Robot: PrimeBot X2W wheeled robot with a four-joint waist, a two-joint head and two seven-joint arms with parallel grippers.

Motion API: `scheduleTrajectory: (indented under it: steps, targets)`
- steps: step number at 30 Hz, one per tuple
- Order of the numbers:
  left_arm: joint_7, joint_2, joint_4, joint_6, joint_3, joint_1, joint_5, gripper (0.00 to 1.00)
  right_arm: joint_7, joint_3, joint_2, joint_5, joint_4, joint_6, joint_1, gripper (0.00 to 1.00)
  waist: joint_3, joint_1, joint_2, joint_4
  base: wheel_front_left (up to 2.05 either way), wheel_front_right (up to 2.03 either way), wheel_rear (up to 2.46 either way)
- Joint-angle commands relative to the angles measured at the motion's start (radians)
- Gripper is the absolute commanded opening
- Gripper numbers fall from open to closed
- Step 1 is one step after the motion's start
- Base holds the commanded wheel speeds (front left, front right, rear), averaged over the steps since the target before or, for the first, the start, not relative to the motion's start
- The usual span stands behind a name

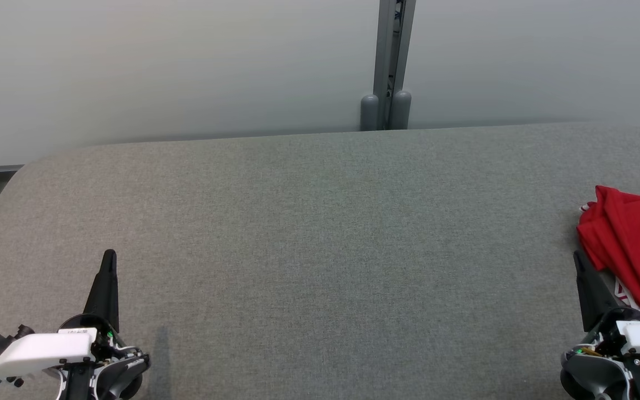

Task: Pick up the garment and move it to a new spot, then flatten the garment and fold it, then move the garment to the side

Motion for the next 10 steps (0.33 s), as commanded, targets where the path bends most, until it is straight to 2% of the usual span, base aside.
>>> scheduleTrajectory:
  steps: [1,10]
  targets:
    - [0.001,0.002,0.001,-0.004,0.004,-0.014,0.006,0.0,0.001,-0.001,-0.007,0.002,0.002,0.001,-0.005,0.0,0.0,-0.0001,0.0,0.0,0.0,0.0,0.0]
    - [0.002,0.002,0.001,-0.004,0.005,-0.014,0.006,0.0,0.001,-0.001,-0.007,0.002,0.002,0.001,-0.005,0.0,0.0,-0.0001,0.0,0.0,0.0,0.0,0.0]
